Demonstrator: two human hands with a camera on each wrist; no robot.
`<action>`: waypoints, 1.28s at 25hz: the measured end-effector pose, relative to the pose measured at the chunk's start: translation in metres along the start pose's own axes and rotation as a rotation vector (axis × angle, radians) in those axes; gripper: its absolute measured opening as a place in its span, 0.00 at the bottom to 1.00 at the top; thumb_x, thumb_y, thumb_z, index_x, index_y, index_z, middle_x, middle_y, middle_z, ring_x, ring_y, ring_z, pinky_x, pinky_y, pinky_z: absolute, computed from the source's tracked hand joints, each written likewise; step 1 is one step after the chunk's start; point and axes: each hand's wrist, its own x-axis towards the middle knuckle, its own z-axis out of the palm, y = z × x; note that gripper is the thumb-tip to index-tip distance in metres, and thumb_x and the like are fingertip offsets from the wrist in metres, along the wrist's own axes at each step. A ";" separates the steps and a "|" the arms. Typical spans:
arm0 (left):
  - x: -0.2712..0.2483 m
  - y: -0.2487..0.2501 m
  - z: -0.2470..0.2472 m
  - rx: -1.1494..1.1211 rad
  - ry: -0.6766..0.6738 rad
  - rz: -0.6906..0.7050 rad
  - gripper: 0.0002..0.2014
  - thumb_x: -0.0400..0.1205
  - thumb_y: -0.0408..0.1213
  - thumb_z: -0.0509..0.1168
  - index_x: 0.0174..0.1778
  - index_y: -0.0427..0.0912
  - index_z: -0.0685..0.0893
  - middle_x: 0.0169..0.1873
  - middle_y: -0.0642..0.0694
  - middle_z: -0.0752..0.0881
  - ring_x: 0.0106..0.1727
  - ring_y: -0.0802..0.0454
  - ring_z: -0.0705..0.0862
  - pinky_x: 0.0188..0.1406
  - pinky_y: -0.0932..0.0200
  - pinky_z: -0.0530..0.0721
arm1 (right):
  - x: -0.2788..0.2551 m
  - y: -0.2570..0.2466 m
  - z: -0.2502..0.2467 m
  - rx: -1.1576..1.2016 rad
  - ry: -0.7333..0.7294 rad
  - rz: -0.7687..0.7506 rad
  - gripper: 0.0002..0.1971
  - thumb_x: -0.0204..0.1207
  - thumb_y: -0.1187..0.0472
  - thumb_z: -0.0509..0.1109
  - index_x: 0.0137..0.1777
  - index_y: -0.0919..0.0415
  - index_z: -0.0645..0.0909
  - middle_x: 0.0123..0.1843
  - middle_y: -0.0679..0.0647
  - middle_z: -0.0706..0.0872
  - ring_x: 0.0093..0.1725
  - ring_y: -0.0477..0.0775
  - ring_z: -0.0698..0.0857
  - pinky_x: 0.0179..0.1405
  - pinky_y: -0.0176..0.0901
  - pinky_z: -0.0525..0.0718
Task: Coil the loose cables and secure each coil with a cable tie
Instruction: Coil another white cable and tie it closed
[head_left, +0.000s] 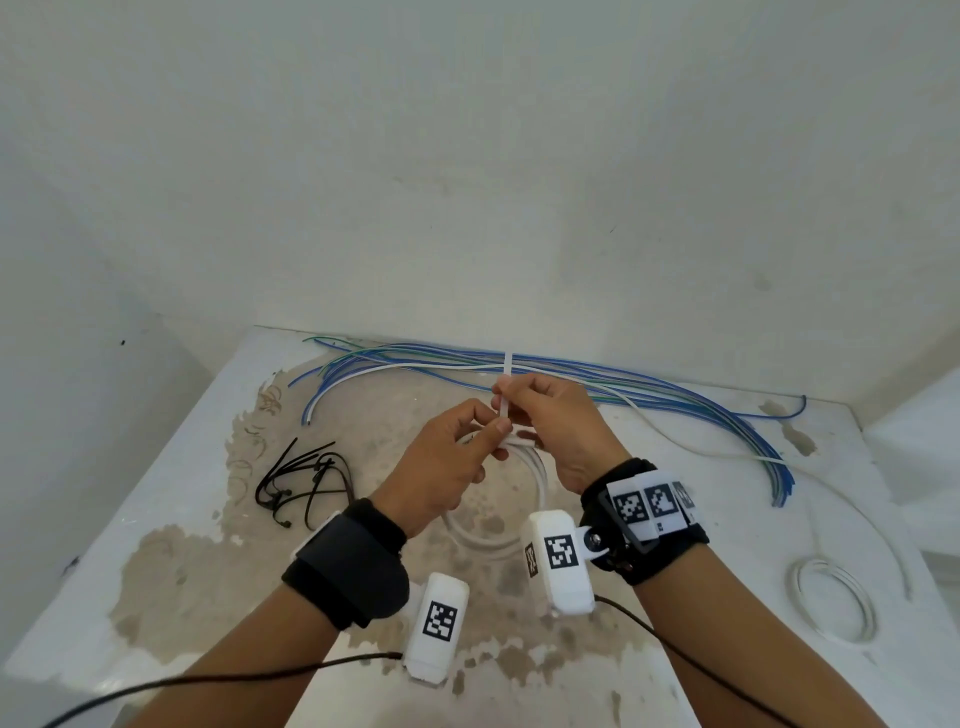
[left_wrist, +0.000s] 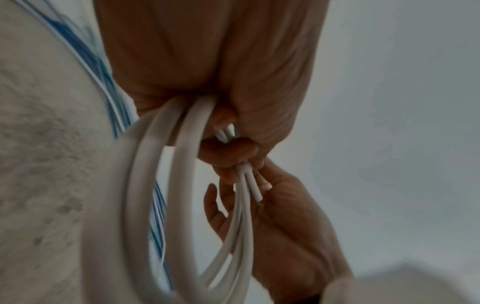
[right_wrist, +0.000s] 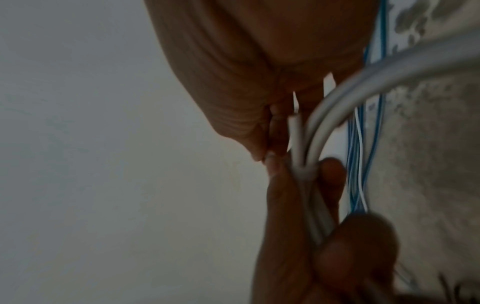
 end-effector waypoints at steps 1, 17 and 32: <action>0.000 -0.004 -0.004 -0.019 -0.007 -0.036 0.11 0.88 0.45 0.65 0.49 0.41 0.83 0.38 0.49 0.86 0.25 0.60 0.73 0.16 0.68 0.63 | -0.003 0.001 -0.002 -0.040 -0.033 0.038 0.13 0.86 0.50 0.69 0.50 0.57 0.89 0.46 0.50 0.93 0.42 0.47 0.91 0.46 0.44 0.86; -0.012 -0.038 -0.067 -0.575 -0.087 -0.479 0.17 0.91 0.46 0.54 0.43 0.41 0.79 0.21 0.54 0.63 0.19 0.59 0.62 0.20 0.61 0.74 | -0.031 0.053 0.050 0.152 -0.102 0.237 0.12 0.91 0.56 0.58 0.47 0.55 0.78 0.30 0.47 0.68 0.27 0.45 0.64 0.25 0.38 0.66; -0.009 -0.047 -0.075 -0.464 -0.106 -0.399 0.16 0.89 0.50 0.60 0.40 0.45 0.75 0.24 0.54 0.59 0.20 0.58 0.57 0.16 0.65 0.60 | -0.055 0.063 0.072 0.337 0.036 0.208 0.16 0.91 0.51 0.58 0.58 0.63 0.81 0.33 0.51 0.77 0.31 0.50 0.76 0.34 0.45 0.79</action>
